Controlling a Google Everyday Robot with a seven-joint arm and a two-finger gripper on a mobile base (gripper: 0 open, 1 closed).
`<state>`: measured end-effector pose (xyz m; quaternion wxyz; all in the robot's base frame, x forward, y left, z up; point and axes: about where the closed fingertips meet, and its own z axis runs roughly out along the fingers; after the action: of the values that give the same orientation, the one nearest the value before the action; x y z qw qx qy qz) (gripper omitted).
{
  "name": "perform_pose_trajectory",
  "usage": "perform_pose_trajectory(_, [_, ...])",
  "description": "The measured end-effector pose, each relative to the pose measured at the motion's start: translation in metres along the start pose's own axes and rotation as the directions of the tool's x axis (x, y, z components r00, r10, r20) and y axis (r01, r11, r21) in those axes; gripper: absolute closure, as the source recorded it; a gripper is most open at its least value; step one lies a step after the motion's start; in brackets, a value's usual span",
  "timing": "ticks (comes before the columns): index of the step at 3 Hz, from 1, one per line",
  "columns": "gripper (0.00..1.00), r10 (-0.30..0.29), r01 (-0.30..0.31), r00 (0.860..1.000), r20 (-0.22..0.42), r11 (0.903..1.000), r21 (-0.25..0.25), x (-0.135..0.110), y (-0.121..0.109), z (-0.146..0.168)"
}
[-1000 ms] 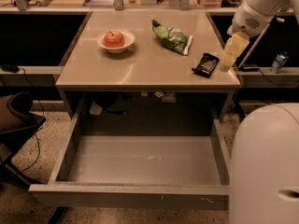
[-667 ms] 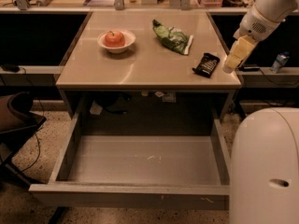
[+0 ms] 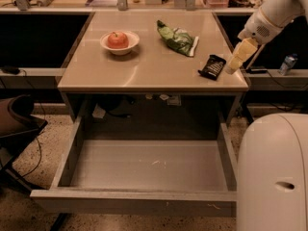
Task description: Place rxbar chocolate into top drawer
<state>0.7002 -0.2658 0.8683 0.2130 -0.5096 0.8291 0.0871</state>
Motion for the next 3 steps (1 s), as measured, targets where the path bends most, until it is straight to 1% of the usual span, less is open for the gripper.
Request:
perform_pose_trajectory(1, [0.00,0.012,-0.009,0.998,0.068,0.9987,-0.050,-0.004,-0.004,0.028])
perform_pose_trajectory(2, [0.00,0.059,-0.045,0.988,0.143,0.9938,-0.102,0.001,-0.010,0.059])
perform_pose_trajectory(3, [0.00,0.134,-0.107,0.973,0.189,0.9833,-0.148,0.007,-0.013,0.077])
